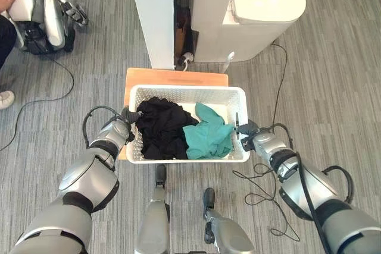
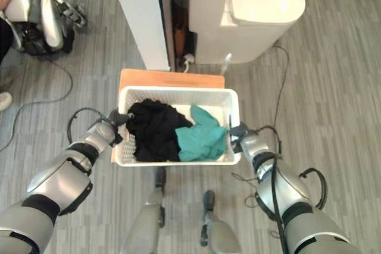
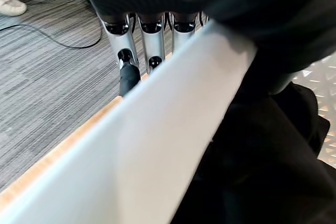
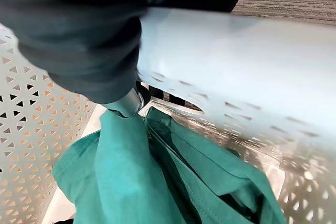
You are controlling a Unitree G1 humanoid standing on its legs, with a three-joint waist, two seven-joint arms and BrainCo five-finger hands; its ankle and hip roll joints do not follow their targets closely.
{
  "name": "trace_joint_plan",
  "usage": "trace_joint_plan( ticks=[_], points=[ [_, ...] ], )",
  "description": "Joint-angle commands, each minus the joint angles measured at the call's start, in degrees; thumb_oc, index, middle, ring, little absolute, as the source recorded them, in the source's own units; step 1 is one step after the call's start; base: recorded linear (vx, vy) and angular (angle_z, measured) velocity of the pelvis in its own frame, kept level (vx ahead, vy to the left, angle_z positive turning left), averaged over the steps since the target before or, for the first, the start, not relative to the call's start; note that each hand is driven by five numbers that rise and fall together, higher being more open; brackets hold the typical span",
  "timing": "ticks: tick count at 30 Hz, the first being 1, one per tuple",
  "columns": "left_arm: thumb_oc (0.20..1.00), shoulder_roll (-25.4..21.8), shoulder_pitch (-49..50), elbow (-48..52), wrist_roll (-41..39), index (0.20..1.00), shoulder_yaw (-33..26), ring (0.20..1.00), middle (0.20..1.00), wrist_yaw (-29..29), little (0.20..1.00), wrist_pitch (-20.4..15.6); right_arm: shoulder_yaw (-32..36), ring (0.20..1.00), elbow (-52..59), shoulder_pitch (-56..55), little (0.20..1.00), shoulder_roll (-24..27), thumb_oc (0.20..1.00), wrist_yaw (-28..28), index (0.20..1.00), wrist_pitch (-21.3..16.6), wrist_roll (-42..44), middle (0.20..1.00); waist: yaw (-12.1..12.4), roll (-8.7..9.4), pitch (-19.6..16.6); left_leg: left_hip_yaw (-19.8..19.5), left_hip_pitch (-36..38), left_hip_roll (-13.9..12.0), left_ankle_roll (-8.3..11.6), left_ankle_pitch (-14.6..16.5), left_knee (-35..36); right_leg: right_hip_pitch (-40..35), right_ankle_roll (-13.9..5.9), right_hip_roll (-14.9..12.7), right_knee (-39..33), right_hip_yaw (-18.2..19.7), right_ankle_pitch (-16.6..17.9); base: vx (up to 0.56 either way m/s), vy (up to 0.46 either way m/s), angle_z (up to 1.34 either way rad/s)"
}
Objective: Grab the laundry basket,head to the washer,open it,put in the laundry and shut it.
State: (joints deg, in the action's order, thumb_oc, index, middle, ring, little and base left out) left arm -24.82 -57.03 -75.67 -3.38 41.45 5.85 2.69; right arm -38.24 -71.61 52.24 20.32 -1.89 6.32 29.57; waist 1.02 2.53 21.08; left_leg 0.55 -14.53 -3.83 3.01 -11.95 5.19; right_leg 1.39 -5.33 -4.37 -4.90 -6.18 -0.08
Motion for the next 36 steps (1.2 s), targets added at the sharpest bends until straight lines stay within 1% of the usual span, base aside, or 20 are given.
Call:
trace_joint_plan(
  ticks=[1, 9, 10, 12, 13, 15, 18, 19, 20, 22, 23, 24, 25, 26, 29, 30, 32, 34, 35, 36],
  points=[
    [0.2, -1.52, -1.42, 0.29, 4.23, 0.2, 3.73, 0.2, 0.2, 1.33, 0.2, -2.13, 2.45, 0.2, 7.93, 0.04, 0.2, 7.62, 0.2, 2.0, 0.2, -2.59, 0.6, 0.2, -1.0, -0.22, -4.08, 0.82, 8.37, -1.81, 0.95, 8.47, -1.3, 4.63, -2.9, -3.47, 7.02, 2.27, 2.91, 0.14, 0.087, -0.06],
    [0.2, -2.9, 2.43, 15.62, 5.17, 0.2, 4.83, 0.2, 0.2, -1.26, 0.2, -2.64, 10.84, 0.2, 24.91, -13.6, 0.2, 17.53, 0.2, 4.21, 0.2, -2.74, 1.11, 0.2, -3.24, -1.02, -7.54, 2.29, 14.31, -0.6, -1.0, 13.89, -5.69, 0.7, -3.91, -4.65, 10.11, 4.89, 1.32, 0.1, 0.117, -0.25],
    [0.2, -1.89, 2.21, 17.52, 5.58, 0.2, 5.21, 0.2, 0.2, -1.82, 0.2, -2.84, 13.91, 0.2, 29.02, -17.76, 0.2, 20.72, 0.2, 4.95, 0.2, -3.07, 1.47, 0.2, -4.68, -1.43, -7.98, 2.4, 15.24, 0.45, -1.73, 15.12, -6.15, 0.5, -4.48, -5.44, 10.37, 6.08, 1.65, 0.0, 0.219, -0.14],
    [0.2, -0.85, 1.83, 17.21, 5.58, 0.2, 5.63, 0.2, 0.2, -2.04, 0.2, -3.12, 14.88, 0.2, 29.89, -18.96, 0.2, 22.05, 0.2, 5.15, 0.2, -3.23, 1.66, 0.2, -4.96, -1.56, -7.82, 2.58, 15.24, 0.98, -2.06, 15.53, -6.5, 0.96, -4.92, -5.88, 10.24, 7.05, 2.34, -0.07, 0.154, -0.11],
    [0.2, 0.27, 1.27, 16.83, 5.69, 0.2, 5.92, 0.2, 0.2, -2.17, 0.2, -3.35, 15.72, 0.2, 30.57, -19.7, 0.2, 23.37, 0.2, 5.02, 0.2, -3.45, 1.92, 0.2, -5.6, -1.63, -7.59, 3.12, 14.74, 1.82, -2.45, 15.91, -6.98, 2.17, -5.62, -6.64, 9.86, 8.39, 4.29, -0.19, 0.126, -0.24],
    [0.2, 1.49, -0.46, 15.17, 5.72, 0.2, 6.07, 0.2, 0.2, -1.68, 0.2, -4.04, 14.37, 0.2, 28.91, -16.99, 0.2, 24.18, 0.2, 5.1, 0.2, -4.0, 1.7, 0.2, -6.76, -1.11, -5.52, 7.16, 11.57, 2.09, -2.86, 16.67, -10.02, 8.66, -8.56, -8.53, 9.12, 11.98, 13.28, -0.5, 0.149, -0.73],
    [0.2, 1.32, -1.59, 15.47, 5.4, 0.2, 6.41, 0.2, 0.2, -1.43, 0.2, -4.17, 14.43, 0.2, 29.22, -16.89, 0.2, 24.37, 0.2, 5.07, 0.2, -3.98, 1.59, 0.2, -5.59, -1.52, -4.65, 10.81, 9.22, 0.79, -3.33, 17.16, -12.36, 9.33, -6.87, -9.5, 11.15, 6.07, 9.27, -0.34, 0.097, -1.49],
    [0.2, 0.38, -1.89, 15.73, 4.99, 0.2, 6.72, 0.2, 0.2, -2.18, 0.2, -3.77, 14.27, 0.2, 29.66, -17.07, 0.2, 24.62, 0.2, 5.65, 0.2, -3.81, 1.08, 0.2, -4.17, -1.76, -5.21, 14.85, 8.28, -0.94, -3.77, 16.84, -13.67, 6.75, -5.03, -10.41, 16.33, -1.99, 4.06, -0.42, 0.127, -1.38],
    [0.2, -0.05, -1.99, 15.65, 4.9, 0.2, 6.42, 0.2, 0.2, -2.36, 0.2, -3.64, 14.31, 0.2, 29.47, -17.27, 0.2, 24.57, 0.2, 6.11, 0.2, -3.57, 0.62, 0.2, -3.7, -1.71, -5.75, 16.9, 7.96, -1.66, -4.12, 16.51, -14.18, 5.53, -4.54, -10.73, 19.17, -4.24, 2.9, -0.31, 0.084, -1.47],
    [0.2, -0.64, -2.0, 15.11, 4.66, 0.2, 6.34, 0.2, 0.2, -2.73, 0.2, -3.59, 14.08, 0.2, 28.66, -16.95, 0.2, 24.54, 0.2, 6.59, 0.2, -3.47, -0.03, 0.2, -3.0, -1.63, -6.33, 19.22, 7.51, -2.63, -4.42, 16.28, -14.77, 4.59, -4.11, -10.8, 22.41, -5.71, 1.19, -0.19, 0.033, -1.21],
    [0.2, -2.14, -2.41, 14.02, 4.13, 0.2, 5.95, 0.2, 0.2, -3.27, 0.2, -3.44, 13.29, 0.2, 27.36, -16.0, 0.2, 24.5, 0.2, 7.46, 0.2, -2.72, -1.59, 0.2, -1.76, -0.83, -7.84, 22.03, 7.22, -3.74, -3.98, 17.16, -15.34, 0.24, -4.11, -10.52, 22.18, -7.91, -2.41, -0.18, 0.021, -1.23],
    [0.2, -2.15, -2.42, 14.02, 4.13, 0.2, 5.95, 0.2, 0.2, -3.27, 0.2, -3.44, 13.29, 0.2, 27.34, -15.99, 0.2, 24.5, 0.2, 7.47, 0.2, -2.72, -1.59, 0.2, -1.73, -0.82, -7.8, 22.06, 7.27, -3.75, -3.98, 17.17, -15.34, 0.21, -4.11, -10.51, 22.18, -7.87, -2.41, -0.14, -0.043, -1.51],
    [0.2, -2.69, -2.32, 12.77, 3.92, 0.2, 5.63, 0.2, 0.2, -3.66, 0.2, -3.46, 12.92, 0.2, 26.52, -15.64, 0.2, 24.24, 0.2, 7.61, 0.2, -2.57, -2.24, 0.2, -0.74, -0.15, -8.59, 23.98, 6.69, -4.57, -3.79, 16.6, -15.54, -1.48, -3.89, -10.34, 21.05, -9.15, -2.98, -0.23, -0.207, -1.58],
    [0.2, -4.13, -1.98, 11.28, 3.75, 0.2, 4.48, 0.2, 0.2, -3.68, 0.2, -3.82, 11.79, 0.2, 25.24, -14.93, 0.2, 23.7, 0.2, 8.22, 0.2, -2.38, -3.23, 0.2, 1.34, 0.89, -9.44, 27.99, 5.61, -7.49, -2.38, 15.4, -16.22, -4.66, -3.64, -10.9, 15.06, -13.46, -3.1, -0.28, -0.328, -1.5],
    [0.2, -5.54, -0.4, 9.75, 3.74, 0.2, 2.44, 0.2, 0.2, -3.48, 0.2, -3.88, 11.45, 0.2, 26.32, -15.85, 0.2, 23.62, 0.2, 8.86, 0.2, -1.97, -3.27, 0.2, 1.83, 2.08, -9.87, 30.14, 5.73, -10.14, -0.95, 13.16, -16.1, -4.23, -2.97, -8.84, 11.69, -11.51, -3.04, -0.12, -0.257, -1.84],
    [0.2, -6.12, 0.44, 8.06, 3.54, 0.2, 0.74, 0.2, 0.2, -3.2, 0.2, -4.18, 11.92, 0.2, 29.7, -17.55, 0.2, 24.31, 0.2, 9.34, 0.2, -2.43, -1.57, 0.2, 0.7, 2.63, -9.82, 29.34, 6.02, -11.22, 0.55, 11.0, -14.62, -3.53, -2.63, -6.32, 9.18, -8.13, -2.87, -0.06, -0.245, -1.19],
    [0.2, -6.23, 0.79, 7.43, 3.44, 0.2, 0.32, 0.2, 0.2, -3.17, 0.2, -4.39, 12.21, 0.2, 31.34, -18.49, 0.2, 25.31, 0.2, 9.55, 0.2, -2.79, -0.68, 0.2, 0.34, 2.78, -9.65, 27.94, 6.04, -11.34, 1.35, 9.91, -13.79, -3.53, -2.5, -5.2, 7.95, -7.19, -2.62, -0.07, -0.228, -0.8],
    [0.2, -5.51, 0.44, 6.89, 3.55, 0.2, 0.76, 0.2, 0.2, -3.18, 0.2, -4.77, 13.35, 0.2, 33.28, -20.48, 0.2, 28.36, 0.2, 9.69, 0.2, -4.09, 1.9, 0.2, 0.09, 2.92, -8.43, 20.08, 4.21, -10.67, 3.46, 7.0, -12.17, -3.54, -1.75, -2.82, 5.5, -6.04, -2.42, -0.16, -0.282, -0.57],
    [0.2, -5.17, 0.04, 6.7, 3.42, 0.2, 0.93, 0.2, 0.2, -3.13, 0.2, -4.91, 13.6, 0.2, 33.37, -20.52, 0.2, 28.78, 0.2, 9.62, 0.2, -4.3, 2.52, 0.2, 0.5, 2.9, -7.47, 15.33, 2.83, -9.66, 3.05, 5.77, -11.77, -2.81, -0.98, -2.2, 5.19, -5.94, -1.53, -0.18, -0.209, -0.36],
    [0.2, -4.83, 0.08, 6.49, 3.34, 0.2, 1.25, 0.2, 0.2, -3.24, 0.2, -4.99, 13.64, 0.2, 33.09, -20.38, 0.2, 28.86, 0.2, 9.6, 0.2, -4.57, 3.07, 0.2, 0.92, 3.11, -6.74, 9.01, 2.02, -7.59, 3.09, 6.59, -12.31, -2.71, -0.59, -1.83, 5.15, -5.43, -1.3, -0.16, -0.214, -0.11]
  ],
)
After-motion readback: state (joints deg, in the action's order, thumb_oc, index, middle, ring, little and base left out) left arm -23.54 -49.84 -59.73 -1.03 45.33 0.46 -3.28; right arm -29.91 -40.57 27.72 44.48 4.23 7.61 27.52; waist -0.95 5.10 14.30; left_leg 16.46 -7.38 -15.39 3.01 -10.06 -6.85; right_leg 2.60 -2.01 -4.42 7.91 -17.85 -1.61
